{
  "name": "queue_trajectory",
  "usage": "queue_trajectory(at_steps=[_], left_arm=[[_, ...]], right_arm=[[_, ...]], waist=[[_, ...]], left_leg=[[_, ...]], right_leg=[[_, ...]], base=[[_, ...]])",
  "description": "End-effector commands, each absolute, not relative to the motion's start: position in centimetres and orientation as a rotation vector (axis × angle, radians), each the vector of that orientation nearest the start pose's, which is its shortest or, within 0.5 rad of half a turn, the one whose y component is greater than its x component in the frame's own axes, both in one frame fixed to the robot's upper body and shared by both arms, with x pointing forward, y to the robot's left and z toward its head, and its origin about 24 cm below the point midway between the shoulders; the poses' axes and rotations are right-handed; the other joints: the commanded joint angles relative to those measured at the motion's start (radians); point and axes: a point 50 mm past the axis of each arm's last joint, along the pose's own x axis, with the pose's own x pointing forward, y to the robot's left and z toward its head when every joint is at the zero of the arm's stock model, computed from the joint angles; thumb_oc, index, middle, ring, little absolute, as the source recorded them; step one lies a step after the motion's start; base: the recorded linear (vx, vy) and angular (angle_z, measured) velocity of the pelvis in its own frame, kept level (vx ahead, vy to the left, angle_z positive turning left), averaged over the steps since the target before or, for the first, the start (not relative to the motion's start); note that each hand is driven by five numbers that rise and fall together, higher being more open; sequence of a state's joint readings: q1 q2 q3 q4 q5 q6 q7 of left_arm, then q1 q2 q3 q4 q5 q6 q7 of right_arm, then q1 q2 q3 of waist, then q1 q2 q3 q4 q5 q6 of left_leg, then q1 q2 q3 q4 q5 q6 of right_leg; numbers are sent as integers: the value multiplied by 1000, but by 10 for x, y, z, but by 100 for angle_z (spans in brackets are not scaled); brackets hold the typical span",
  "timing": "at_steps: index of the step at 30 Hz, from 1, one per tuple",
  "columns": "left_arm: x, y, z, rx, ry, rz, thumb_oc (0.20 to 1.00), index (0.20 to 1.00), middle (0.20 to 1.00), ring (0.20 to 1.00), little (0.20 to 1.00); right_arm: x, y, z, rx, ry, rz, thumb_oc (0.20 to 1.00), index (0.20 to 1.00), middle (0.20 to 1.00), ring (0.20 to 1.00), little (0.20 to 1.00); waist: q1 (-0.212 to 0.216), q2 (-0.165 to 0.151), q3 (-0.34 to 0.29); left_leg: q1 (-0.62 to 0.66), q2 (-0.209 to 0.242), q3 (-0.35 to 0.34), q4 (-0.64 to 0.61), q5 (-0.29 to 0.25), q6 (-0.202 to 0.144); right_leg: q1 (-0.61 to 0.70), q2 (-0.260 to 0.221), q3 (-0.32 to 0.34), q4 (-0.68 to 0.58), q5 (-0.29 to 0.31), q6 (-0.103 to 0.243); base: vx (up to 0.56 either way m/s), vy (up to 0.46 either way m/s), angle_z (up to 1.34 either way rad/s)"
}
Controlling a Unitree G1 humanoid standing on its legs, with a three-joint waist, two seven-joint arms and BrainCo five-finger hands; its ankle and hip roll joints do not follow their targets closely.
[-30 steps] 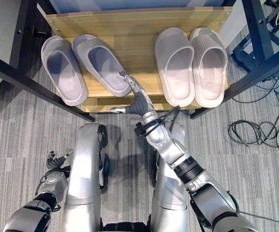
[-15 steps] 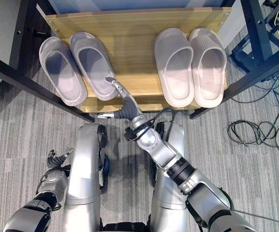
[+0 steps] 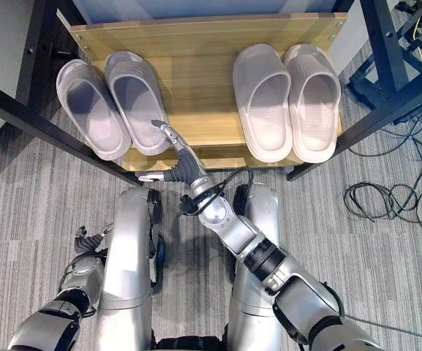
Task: Arrange the slippers neatly on the shoe rack.
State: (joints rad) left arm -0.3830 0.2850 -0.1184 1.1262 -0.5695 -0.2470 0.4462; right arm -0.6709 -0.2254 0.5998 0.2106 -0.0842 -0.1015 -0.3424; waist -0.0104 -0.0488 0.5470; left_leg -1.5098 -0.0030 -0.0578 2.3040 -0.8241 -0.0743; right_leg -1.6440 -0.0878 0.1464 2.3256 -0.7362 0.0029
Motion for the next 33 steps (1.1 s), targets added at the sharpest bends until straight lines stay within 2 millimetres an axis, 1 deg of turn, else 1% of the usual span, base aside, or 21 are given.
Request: queue_trajectory(at_steps=[1,5,7,8,11,12,13,14,16,17,18,19,20,21,24,25,27,28,29,30,33], left_arm=[[250,254,-69,-9,511,719,1000,1000,1000,1000,1000],[246,254,-70,12,492,717,1000,1000,1000,1000,1000],[247,254,-66,42,453,701,1000,1000,1000,1000,1000],[247,253,-64,46,440,695,1000,1000,1000,1000,1000],[246,257,-57,55,383,677,1000,1000,1000,1000,1000],[245,260,-55,61,370,673,1000,1000,1000,1000,1000],[248,265,-50,63,344,669,1000,1000,1000,1000,1000],[256,269,-40,62,305,666,1000,1000,1000,1000,1000],[258,271,-38,49,294,675,1000,1000,1000,1000,1000],[255,271,-40,24,298,671,1000,1000,1000,1000,1000],[255,270,-41,17,300,671,1000,1000,1000,1000,1000],[250,271,-46,43,323,659,1000,1000,1000,1000,1000],[249,271,-47,43,326,660,1000,1000,1000,1000,1000],[240,270,-56,49,365,654,1000,1000,1000,1000,1000],[228,268,-66,49,412,646,1000,1000,1000,1000,1000],[218,268,-74,46,451,641,1000,1000,1000,1000,1000],[206,269,-85,57,515,636,1000,1000,1000,1000,1000],[197,265,-96,83,585,611,1000,1000,1000,1000,1000],[193,264,-101,104,630,594,1000,1000,1000,1000,1000],[182,260,-112,127,710,559,1000,1000,1000,1000,1000],[164,253,-126,120,809,531,1000,1000,1000,1000,1000]], right_arm=[[298,-45,173,-475,-761,206,1000,1000,1000,1000,1000],[286,-86,186,-581,-881,14,1000,1000,1000,1000,1000],[274,-121,192,-767,-964,-144,1000,1000,1000,1000,1000],[271,-128,193,-799,-972,-176,1000,1000,1000,1000,1000],[248,-176,196,-922,-976,-355,1000,1000,1000,1000,1000],[239,-186,197,-937,-987,-395,1000,1000,1000,1000,1000],[234,-199,196,-946,-971,-445,1000,1000,1000,1000,1000],[234,-207,193,-937,-944,-472,1000,1000,1000,1000,1000],[236,-213,182,-892,-873,-474,1000,1000,1000,1000,1000],[239,-225,162,-930,-758,-472,1000,1000,1000,1000,1000],[238,-230,156,-951,-721,-470,1000,1000,1000,1000,1000],[239,-243,131,-1003,-583,-457,1000,1000,1000,1000,1000],[239,-243,130,-1003,-583,-454,1000,1000,1000,1000,1000],[243,-257,92,-990,-389,-447,1000,1000,1000,1000,1000],[246,-268,58,-882,-205,-452,1000,1000,1000,1000,1000],[244,-273,32,-838,-70,-447,1000,1000,1000,1000,1000],[240,-278,8,-817,55,-456,1000,1000,1000,1000,1000],[233,-279,-23,-782,211,-449,1000,1000,1000,1000,1000],[225,-279,-41,-728,312,-460,1000,1000,1000,1000,1000],[205,-280,-71,-620,504,-493,1000,1000,1000,1000,1000],[178,-280,-101,-563,702,-509,1000,1000,1000,1000,1000]], waist=[[45,-11,-27],[35,-18,-27],[29,-28,-27],[26,-31,-27],[17,-41,-27],[17,-45,-27],[17,-46,-27],[17,-48,-47],[12,-49,-105],[3,-46,-164],[-1,-47,-181],[-9,-41,-234],[-13,-38,-240],[-16,-28,-304],[-12,-28,-315],[-7,-24,-322],[-3,-21,-327],[-6,-20,-340],[-6,-20,-351],[-5,-17,-363],[-6,-8,-381]], left_leg=[[-60,-78,-122,-69,77,33],[-60,-79,-127,-61,75,35],[-60,-78,-132,-51,70,37],[-60,-77,-132,-51,69,37],[-60,-79,-139,-51,71,38],[-60,-83,-144,-57,76,38],[-60,-81,-149,-89,90,39],[-60,-68,-148,-202,117,48],[-60,-46,-141,-329,156,63],[-60,-32,-136,-437,209,71],[-60,-29,-134,-467,222,71],[-60,-16,-136,-532,254,72],[-60,-19,-139,-540,259,72],[-32,4,-136,-645,301,78],[132,34,-119,-837,357,83],[243,47,-102,-966,391,84],[338,39,-95,-1076,424,85],[439,45,-79,-1193,451,83],[502,44,-78,-1255,465,85],[618,48,-79,-1372,493,90],[796,50,-78,-1554,539,91]], right_leg=[[79,-4,150,98,28,-94],[79,-5,147,101,28,-91],[77,-5,143,99,26,-90],[76,-5,143,98,26,-90],[79,-9,134,88,27,-82],[88,-13,130,75,31,-78],[102,-24,118,25,43,-73],[126,-41,96,-100,63,-71],[140,-57,71,-225,89,-68],[145,-79,36,-337,111,-66],[145,-88,24,-365,114,-60],[151,-117,-4,-448,125,-55],[154,-120,-10,-456,129,-57],[187,-150,-54,-582,155,-44],[344,-171,-105,-787,201,-36],[447,-182,-135,-919,234,-24],[544,-185,-157,-1035,252,-17],[642,-176,-184,-1161,284,-9],[705,-170,-195,-1229,301,-3],[814,-163,-219,-1350,343,11],[980,-149,-248,-1512,408,34]], base=[[0,0,0],[0,0,0],[0,0,0],[0,0,0],[-24,35,-4],[-30,89,-4],[-68,148,-10],[-69,165,-33],[-63,128,-47],[-37,84,-14],[15,95,6],[37,52,33],[46,107,27],[-5,82,22],[-47,30,7],[-43,-22,5],[22,-15,6],[79,-32,12],[165,-40,5],[170,-30,3],[149,-29,-7]])
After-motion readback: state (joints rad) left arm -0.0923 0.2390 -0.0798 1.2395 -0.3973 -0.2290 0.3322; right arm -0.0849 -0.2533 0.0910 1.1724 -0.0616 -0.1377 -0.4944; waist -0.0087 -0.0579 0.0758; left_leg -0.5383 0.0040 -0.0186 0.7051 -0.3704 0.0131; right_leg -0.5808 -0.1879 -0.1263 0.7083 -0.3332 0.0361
